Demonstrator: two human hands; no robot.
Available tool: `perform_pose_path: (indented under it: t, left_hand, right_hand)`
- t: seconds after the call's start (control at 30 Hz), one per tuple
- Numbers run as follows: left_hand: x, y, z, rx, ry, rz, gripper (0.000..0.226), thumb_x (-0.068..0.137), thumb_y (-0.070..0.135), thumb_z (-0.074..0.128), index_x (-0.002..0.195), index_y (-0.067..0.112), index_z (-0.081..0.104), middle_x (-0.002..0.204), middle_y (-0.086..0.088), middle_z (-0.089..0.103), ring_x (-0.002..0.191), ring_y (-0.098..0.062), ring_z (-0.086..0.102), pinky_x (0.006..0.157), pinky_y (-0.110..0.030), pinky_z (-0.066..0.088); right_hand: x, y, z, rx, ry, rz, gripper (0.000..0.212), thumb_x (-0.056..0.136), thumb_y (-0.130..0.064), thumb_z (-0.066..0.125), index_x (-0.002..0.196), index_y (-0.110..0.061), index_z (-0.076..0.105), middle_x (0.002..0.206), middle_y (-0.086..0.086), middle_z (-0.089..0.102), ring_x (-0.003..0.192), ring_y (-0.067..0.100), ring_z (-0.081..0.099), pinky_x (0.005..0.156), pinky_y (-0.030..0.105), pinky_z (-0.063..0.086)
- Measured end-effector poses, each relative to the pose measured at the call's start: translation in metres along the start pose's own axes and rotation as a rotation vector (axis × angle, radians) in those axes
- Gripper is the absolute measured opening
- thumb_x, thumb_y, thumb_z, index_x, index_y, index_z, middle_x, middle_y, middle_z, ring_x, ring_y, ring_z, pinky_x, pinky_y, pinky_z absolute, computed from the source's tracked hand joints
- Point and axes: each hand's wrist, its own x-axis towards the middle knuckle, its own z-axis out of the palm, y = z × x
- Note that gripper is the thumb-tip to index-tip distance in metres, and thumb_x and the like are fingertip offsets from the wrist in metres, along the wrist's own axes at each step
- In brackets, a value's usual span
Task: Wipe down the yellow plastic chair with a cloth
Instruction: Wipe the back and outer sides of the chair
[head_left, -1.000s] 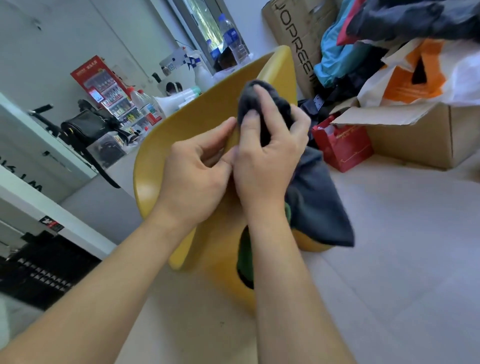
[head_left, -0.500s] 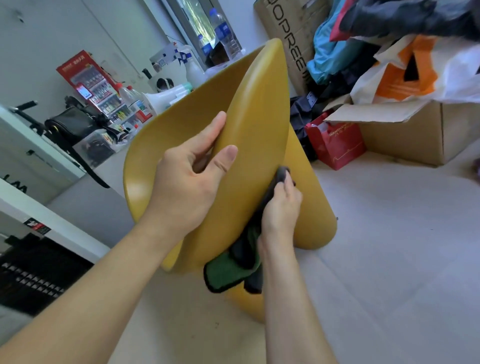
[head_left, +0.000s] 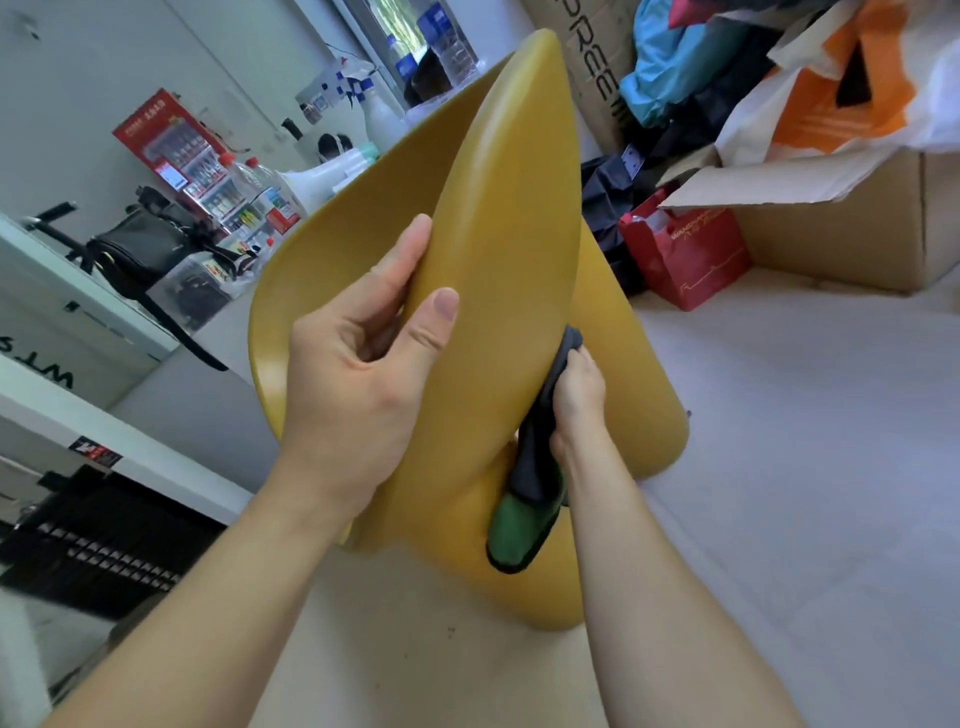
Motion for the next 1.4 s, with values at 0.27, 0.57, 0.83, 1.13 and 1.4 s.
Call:
perform_pose_path:
  t: [0.27,0.57,0.83,1.13,1.4]
  left_hand:
    - [0.003,0.007,-0.003,-0.016,0.018,-0.020,0.050,0.079,0.015,0.065,0.128,0.013,0.058,0.122,0.009,0.066,0.112,-0.004,0.062,0.093,-0.023,0.051]
    - [0.003,0.008,0.005,-0.024,0.051,-0.028,0.045,0.084,0.010,0.063,0.128,0.016,0.053,0.121,0.013,0.065,0.115,-0.005,0.060,0.099,-0.026,0.048]
    - [0.005,0.000,0.004,-0.121,0.052,-0.046,0.045,0.087,0.008,0.061,0.131,0.005,0.053,0.126,0.002,0.062,0.119,-0.010,0.058,0.100,-0.028,0.047]
    - [0.033,-0.004,0.024,-0.049,-0.181,0.026,0.055,0.093,0.016,0.052,0.144,0.002,0.036,0.145,-0.010,0.045,0.133,-0.014,0.045,0.111,-0.035,0.038]
    - [-0.011,-0.033,0.038,0.204,-0.111,0.187,0.048,0.103,0.022,0.033,0.150,0.016,0.021,0.088,0.017,0.062,0.059,-0.015,0.038,0.058,-0.012,0.036]
  right_hand:
    - [-0.007,-0.075,0.015,-0.258,0.187,-0.591,0.028,0.091,-0.013,0.053,0.115,-0.028,0.049,0.113,0.000,0.036,0.090,-0.013,0.040,0.083,0.006,0.036]
    - [-0.001,0.015,0.009,-0.054,0.148,-0.135,0.047,0.104,-0.035,0.030,0.148,-0.018,0.037,0.150,-0.004,0.041,0.138,0.014,0.036,0.110,0.021,0.025]
    - [-0.073,0.021,0.012,-0.206,0.103,0.088,0.050,0.102,-0.042,0.022,0.151,-0.043,0.009,0.152,-0.004,0.033,0.124,0.024,0.037,0.104,0.038,0.028]
    - [-0.121,0.005,0.023,-0.034,0.242,-0.194,0.047,0.104,-0.022,0.029,0.149,-0.033,0.027,0.119,-0.020,0.038,0.108,0.000,0.035,0.092,0.019,0.026]
    - [-0.125,0.008,0.025,0.110,0.253,-0.086,0.048,0.103,-0.022,0.032,0.149,-0.037,0.028,0.148,-0.010,0.040,0.129,0.012,0.042,0.099,0.026,0.034]
